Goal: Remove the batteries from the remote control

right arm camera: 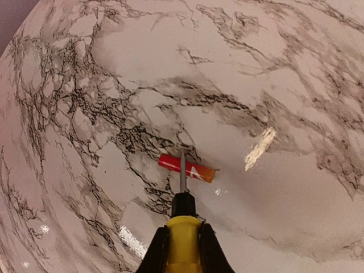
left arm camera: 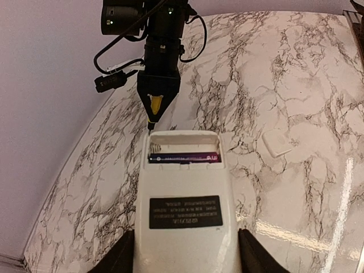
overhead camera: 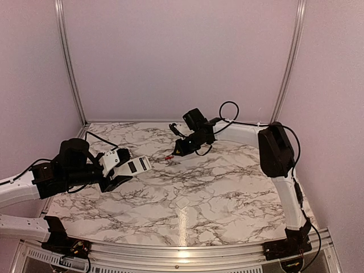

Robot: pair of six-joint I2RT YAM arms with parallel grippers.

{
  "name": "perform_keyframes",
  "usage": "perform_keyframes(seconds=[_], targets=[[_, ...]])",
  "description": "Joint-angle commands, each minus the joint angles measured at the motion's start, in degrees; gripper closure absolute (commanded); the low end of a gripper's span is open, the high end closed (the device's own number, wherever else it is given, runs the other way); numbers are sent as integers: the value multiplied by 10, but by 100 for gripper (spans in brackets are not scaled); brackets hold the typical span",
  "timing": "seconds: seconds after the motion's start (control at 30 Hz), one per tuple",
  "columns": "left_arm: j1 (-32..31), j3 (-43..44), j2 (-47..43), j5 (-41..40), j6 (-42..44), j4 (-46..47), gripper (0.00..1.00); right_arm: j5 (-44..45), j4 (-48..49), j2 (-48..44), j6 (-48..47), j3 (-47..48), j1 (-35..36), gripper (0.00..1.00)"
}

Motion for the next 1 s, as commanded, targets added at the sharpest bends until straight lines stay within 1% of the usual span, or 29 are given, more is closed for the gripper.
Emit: perform_keyframes(seconds=[0.0,0.37,0.63,0.97], targets=[[-3,-10,6,13,-11,16,100,11,-18,-52,15,-47,-2,100],[-3,-16,24,23,-4,42,100,9,-14,-159,36,-166,4,100],[-3,-13,44,41,4,57,100,11,2,-193,37,-185,4,100],[-3,-16,41,51,6,58,100,28,23,-265,39,-266,3,100]])
